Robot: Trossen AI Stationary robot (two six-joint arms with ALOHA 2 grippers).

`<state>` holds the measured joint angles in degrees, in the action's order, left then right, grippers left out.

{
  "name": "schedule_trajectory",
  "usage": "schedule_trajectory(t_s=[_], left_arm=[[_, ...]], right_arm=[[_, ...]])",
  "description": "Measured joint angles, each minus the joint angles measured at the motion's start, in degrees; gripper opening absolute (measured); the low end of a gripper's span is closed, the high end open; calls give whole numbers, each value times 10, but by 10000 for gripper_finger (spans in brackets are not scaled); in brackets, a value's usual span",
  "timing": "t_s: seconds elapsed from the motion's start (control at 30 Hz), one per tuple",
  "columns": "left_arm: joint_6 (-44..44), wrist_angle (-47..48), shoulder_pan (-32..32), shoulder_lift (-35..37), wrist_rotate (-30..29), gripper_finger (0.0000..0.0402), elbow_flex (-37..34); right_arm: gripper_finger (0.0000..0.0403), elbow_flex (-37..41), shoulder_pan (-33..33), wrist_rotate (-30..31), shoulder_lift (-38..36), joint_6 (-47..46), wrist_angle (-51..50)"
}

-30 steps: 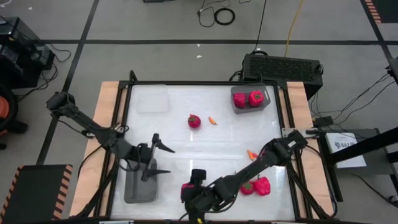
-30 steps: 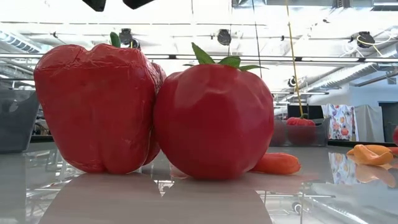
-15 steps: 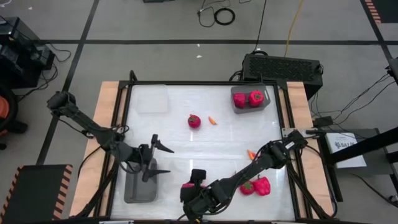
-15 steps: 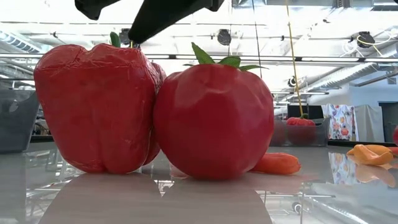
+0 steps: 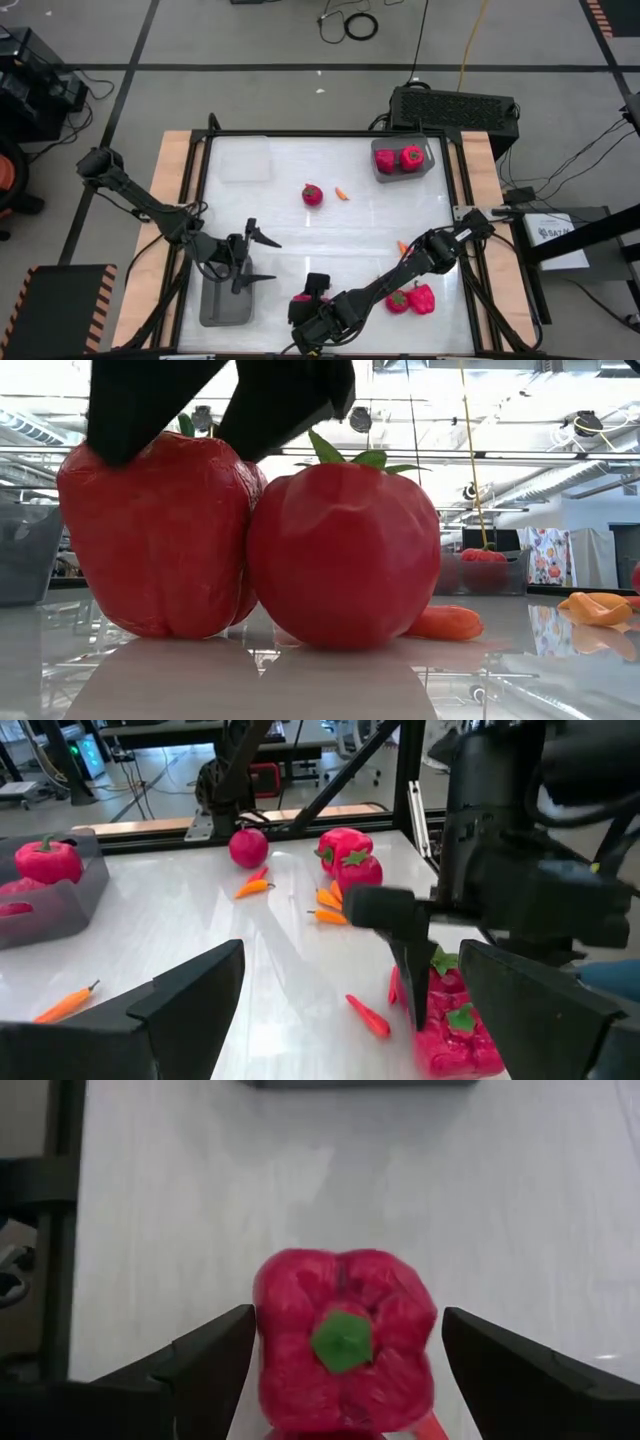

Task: Sort produce into baskets
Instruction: Put the red bell pepper into the top black bin

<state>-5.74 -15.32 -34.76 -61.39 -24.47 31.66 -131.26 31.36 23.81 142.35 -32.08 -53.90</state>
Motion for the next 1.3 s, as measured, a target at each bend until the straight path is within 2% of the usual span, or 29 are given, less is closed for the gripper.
schedule_trajectory(t_s=[0.37, 0.6, 0.9, 1.17, 1.3], left_arm=[[0, 3, 0, 0, 0, 374, 0], [1, 4, 0, 0, -1, 374, 0], [1, 4, 0, 0, -1, 374, 0], [1, 5, 0, 0, -5, 374, 0], [1, 6, 1, 0, -6, 374, 0]], right_arm=[[313, -1, -11, -17, 10, 2, 8], [311, 0, -14, -68, 12, -4, -10], [256, 1, -15, -64, 13, 2, -16], [268, 1, -22, -55, -31, 34, -46], [265, 0, -34, -10, -83, 43, -112]])
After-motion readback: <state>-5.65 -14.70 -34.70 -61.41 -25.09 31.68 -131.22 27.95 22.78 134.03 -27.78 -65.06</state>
